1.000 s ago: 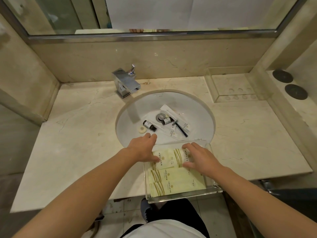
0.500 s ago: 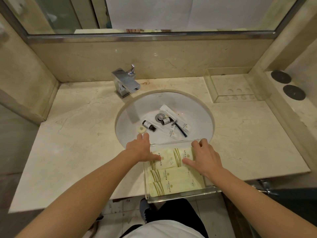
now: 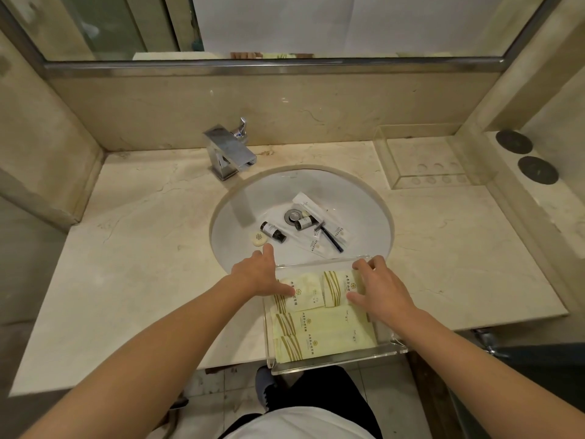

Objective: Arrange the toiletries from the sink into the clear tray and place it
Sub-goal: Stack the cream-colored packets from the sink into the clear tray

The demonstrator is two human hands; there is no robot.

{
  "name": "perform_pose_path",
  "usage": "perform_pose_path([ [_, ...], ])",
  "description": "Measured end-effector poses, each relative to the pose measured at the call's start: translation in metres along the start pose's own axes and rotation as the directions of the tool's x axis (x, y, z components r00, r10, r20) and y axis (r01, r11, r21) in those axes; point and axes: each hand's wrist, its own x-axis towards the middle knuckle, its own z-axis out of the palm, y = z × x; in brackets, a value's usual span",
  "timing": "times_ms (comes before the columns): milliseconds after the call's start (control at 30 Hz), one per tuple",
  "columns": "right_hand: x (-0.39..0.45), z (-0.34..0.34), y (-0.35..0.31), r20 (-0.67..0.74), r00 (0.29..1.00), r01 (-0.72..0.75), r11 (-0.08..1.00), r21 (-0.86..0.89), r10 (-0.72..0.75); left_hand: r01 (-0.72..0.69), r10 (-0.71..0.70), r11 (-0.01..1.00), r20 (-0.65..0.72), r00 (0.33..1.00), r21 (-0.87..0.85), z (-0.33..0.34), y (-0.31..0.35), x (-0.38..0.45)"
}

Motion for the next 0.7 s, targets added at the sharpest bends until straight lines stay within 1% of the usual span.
perform_pose_path([
  [167,0.0,-0.002,0.001,0.009,1.0,0.019,1.0,0.003,-0.019,0.003,-0.003,1.0,-0.005,1.0,-0.03,0.001,-0.001,0.001],
  [500,-0.003,0.002,-0.007,0.015,1.0,-0.006,1.0,0.022,0.006,-0.009,0.008,0.995,-0.012,1.0,-0.099,-0.005,-0.004,-0.001],
  [700,-0.003,0.0,-0.01,-0.013,1.0,-0.027,1.0,0.007,0.027,-0.003,0.002,0.996,-0.013,1.0,-0.088,-0.005,-0.005,-0.001],
])
